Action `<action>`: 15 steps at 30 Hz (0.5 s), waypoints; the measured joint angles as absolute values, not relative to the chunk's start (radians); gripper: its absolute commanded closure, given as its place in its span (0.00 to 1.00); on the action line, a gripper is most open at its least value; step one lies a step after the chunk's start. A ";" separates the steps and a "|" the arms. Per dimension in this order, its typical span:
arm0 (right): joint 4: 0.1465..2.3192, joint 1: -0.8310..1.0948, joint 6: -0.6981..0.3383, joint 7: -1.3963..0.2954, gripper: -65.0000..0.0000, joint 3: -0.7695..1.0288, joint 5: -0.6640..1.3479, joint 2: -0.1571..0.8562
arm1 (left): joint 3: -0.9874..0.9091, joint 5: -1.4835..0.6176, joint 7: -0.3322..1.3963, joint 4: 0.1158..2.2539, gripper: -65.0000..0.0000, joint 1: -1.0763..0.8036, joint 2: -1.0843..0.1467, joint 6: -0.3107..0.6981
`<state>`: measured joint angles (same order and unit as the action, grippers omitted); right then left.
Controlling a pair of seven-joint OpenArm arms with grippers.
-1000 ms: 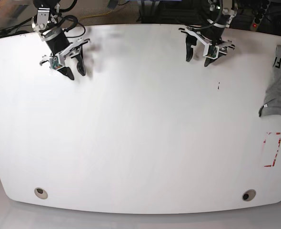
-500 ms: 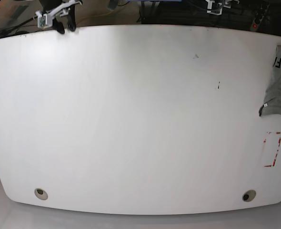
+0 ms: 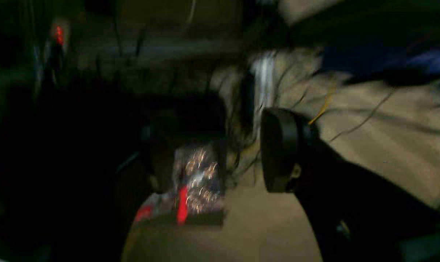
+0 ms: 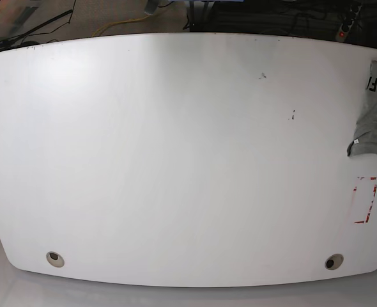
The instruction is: Fold the T-shirt properly
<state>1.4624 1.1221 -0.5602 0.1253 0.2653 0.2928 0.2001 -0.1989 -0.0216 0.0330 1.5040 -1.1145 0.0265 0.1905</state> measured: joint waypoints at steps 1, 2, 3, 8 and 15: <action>1.429 1.109 -0.550 0.120 0.62 0.254 0.292 0.202 | -0.200 -0.023 0.031 1.464 0.49 -1.095 0.022 0.187; 1.393 1.093 -0.551 0.127 0.62 0.242 0.295 0.205 | -0.197 -0.025 0.016 1.426 0.49 -1.068 0.014 0.193; 1.345 1.063 -0.548 0.120 0.62 0.228 0.294 0.208 | -0.187 -0.025 0.026 1.372 0.49 -1.032 -0.001 0.197; 1.129 0.906 -0.550 0.141 0.62 0.168 0.266 0.207 | -0.193 -0.025 0.007 1.133 0.49 -0.877 -0.025 0.190; 0.868 0.697 -0.545 0.136 0.62 0.167 0.098 0.189 | -0.189 -0.023 0.013 0.816 0.49 -0.657 -0.038 0.198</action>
<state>0.8677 0.6971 -0.5449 0.1364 0.1673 0.0978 0.1894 -0.1886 -0.0227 0.0128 0.8158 -0.6567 -0.0383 0.1978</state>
